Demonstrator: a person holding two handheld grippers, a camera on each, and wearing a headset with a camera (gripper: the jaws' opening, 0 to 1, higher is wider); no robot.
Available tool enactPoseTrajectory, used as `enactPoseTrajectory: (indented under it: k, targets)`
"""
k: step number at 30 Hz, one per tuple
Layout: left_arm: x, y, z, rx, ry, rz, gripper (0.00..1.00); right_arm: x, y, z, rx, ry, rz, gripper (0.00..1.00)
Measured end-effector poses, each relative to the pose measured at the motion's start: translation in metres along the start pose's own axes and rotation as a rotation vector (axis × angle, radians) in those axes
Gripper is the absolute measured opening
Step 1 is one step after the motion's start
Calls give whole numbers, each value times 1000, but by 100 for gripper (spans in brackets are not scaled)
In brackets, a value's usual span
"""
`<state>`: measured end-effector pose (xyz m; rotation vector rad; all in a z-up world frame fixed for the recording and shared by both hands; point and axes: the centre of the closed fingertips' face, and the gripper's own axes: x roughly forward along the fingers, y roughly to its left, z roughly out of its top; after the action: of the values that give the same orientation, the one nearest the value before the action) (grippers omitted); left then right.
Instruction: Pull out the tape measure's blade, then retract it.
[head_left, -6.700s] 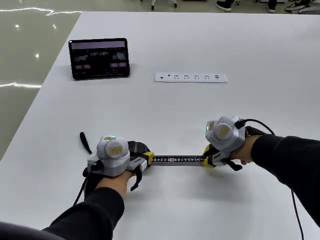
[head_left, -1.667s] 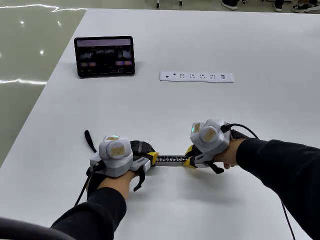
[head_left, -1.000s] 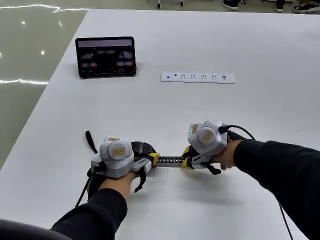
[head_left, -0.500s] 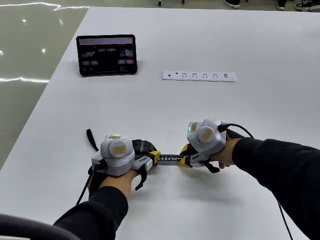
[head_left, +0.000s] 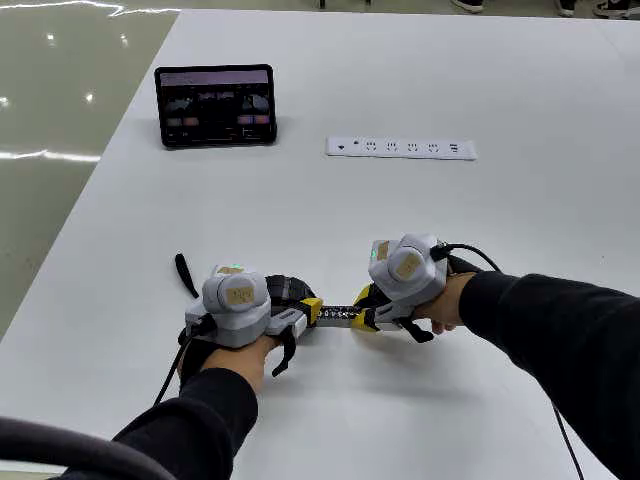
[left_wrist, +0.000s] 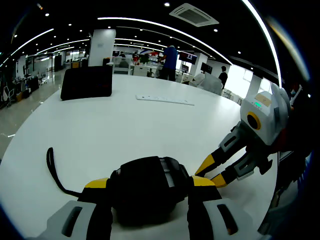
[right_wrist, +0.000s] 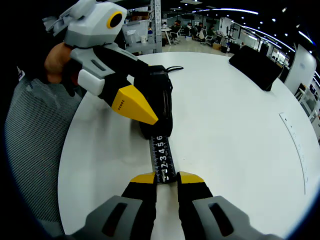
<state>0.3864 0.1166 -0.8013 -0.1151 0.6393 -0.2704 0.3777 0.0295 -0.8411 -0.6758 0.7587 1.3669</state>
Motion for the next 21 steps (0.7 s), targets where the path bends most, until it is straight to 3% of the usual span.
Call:
enactPoseTrajectory:
  k: [21]
  targets:
    - [0, 0, -1, -5, -1, 0, 57, 8, 3, 8, -10, -8, 9, 11]
